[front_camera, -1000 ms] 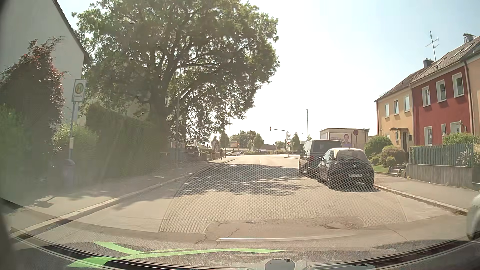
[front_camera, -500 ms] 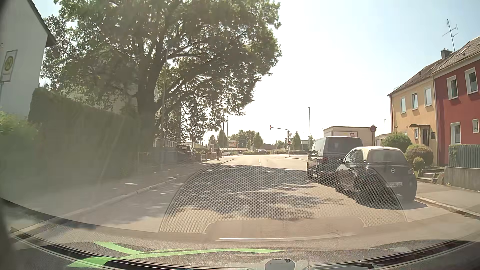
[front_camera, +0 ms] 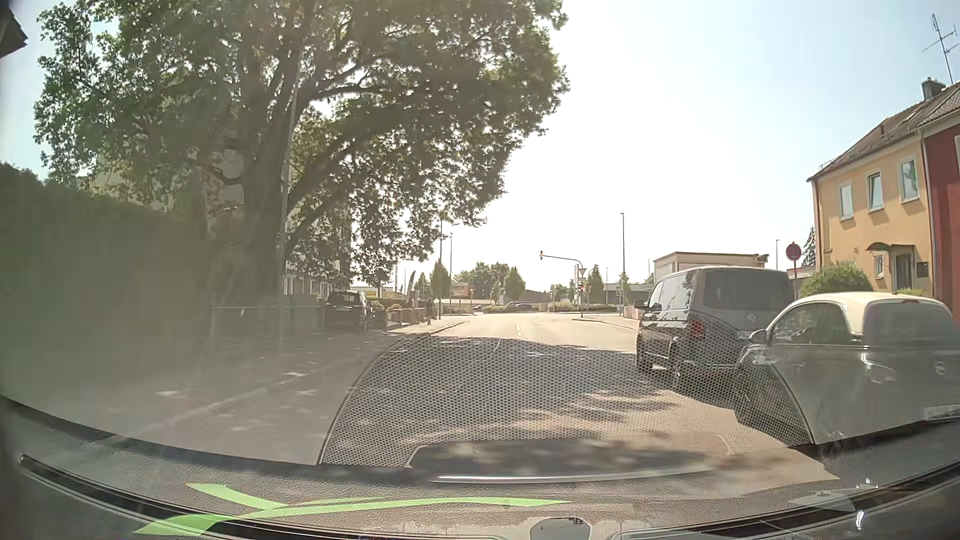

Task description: Follow the waypoints while adhering to traffic rules and regulations

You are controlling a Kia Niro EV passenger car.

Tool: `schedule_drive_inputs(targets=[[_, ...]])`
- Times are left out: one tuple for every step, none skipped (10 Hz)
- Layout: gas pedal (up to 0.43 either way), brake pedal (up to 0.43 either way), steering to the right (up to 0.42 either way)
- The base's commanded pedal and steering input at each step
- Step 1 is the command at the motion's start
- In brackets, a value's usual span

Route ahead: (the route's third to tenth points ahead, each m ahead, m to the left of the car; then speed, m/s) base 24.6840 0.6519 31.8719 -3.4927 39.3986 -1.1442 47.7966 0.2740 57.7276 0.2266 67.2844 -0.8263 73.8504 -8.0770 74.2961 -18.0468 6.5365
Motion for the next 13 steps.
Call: schedule_drive_inputs(targets=[[0.020,0.000,0.005],[0.020,0.000,0.008],[0.008,0.000,0.012],[0.008,0.000,0.015],[0.000,0.000,0.017],[0.000,0.000,0.021],[0.000,0.000,0.024],[0.000,0.000,0.025],[0.000,0.000,0.029],[0.000,0.000,0.032],[0.000,0.000,0.036],[0.000,0.000,0.040],[0.000,0.000,0.043]])
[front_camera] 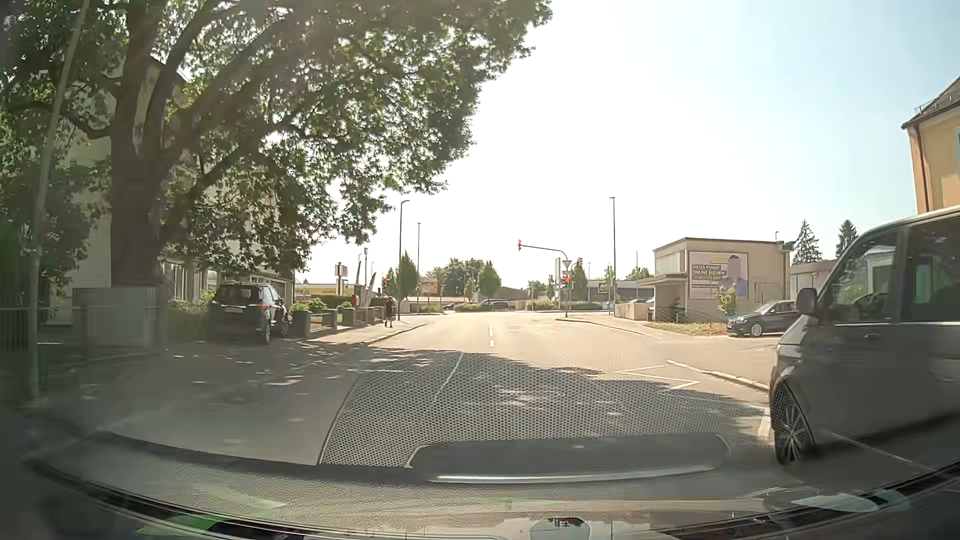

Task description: Follow the waypoints while adhering to traffic rules and regulations

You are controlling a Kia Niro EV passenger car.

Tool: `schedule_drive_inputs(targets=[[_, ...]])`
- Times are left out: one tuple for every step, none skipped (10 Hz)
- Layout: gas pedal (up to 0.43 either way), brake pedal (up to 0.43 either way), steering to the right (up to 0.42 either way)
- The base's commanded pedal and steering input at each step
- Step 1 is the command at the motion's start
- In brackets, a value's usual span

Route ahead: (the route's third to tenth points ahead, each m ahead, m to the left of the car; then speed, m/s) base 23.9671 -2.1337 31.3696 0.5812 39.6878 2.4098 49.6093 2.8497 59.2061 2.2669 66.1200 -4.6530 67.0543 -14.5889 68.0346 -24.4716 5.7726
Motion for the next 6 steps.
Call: schedule_drive_inputs(targets=[[0.000,0.000,0.046],[0.000,0.000,0.050],[0.000,0.000,0.055],[0.000,0.000,0.059],[0.000,0.000,0.063],[0.000,0.000,0.064]])
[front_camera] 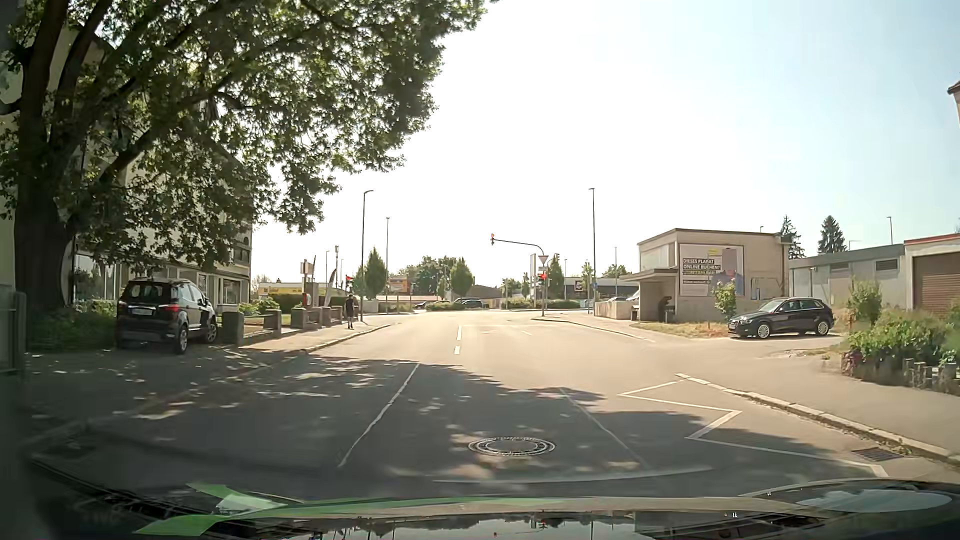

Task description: Follow the waypoints while adhering to traffic rules and regulations

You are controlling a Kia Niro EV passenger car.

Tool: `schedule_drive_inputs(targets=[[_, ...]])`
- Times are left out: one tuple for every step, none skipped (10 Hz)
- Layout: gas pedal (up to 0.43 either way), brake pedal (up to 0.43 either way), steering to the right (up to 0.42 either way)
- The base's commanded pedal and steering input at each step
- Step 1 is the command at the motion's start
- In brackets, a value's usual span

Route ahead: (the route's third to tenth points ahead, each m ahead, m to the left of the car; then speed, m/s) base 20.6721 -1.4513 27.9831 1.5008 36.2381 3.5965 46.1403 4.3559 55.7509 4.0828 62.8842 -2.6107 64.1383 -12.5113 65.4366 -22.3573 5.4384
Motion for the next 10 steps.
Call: schedule_drive_inputs(targets=[[0.000,0.000,0.065],[0.000,0.000,0.065],[0.000,0.000,0.067],[0.000,0.000,0.069],[0.000,0.000,0.072],[0.000,0.000,0.073],[0.000,0.000,0.074],[0.000,0.000,0.075],[0.000,0.000,0.076],[0.000,0.000,0.076]])
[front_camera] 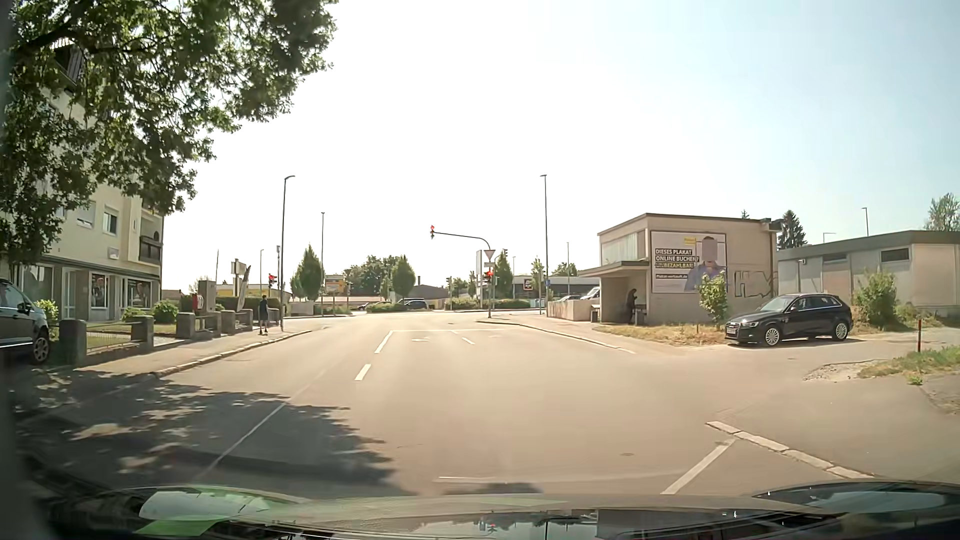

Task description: Follow the waypoints while adhering to traffic rules and regulations

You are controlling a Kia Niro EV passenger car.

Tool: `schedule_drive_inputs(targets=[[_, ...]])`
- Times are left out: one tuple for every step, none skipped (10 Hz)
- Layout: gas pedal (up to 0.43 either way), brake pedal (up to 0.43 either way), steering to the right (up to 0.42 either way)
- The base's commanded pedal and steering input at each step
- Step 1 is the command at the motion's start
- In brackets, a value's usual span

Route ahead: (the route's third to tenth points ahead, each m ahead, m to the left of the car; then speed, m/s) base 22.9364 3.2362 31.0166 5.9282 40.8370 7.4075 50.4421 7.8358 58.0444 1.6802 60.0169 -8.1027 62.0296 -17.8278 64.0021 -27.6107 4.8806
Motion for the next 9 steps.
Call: schedule_drive_inputs(targets=[[0.000,0.000,0.076],[0.000,0.000,0.076],[0.000,0.000,0.076],[0.000,0.000,0.076],[0.000,0.000,0.076],[0.000,0.000,0.075],[0.000,0.000,0.072],[0.000,0.000,0.064],[0.000,0.000,0.055]])
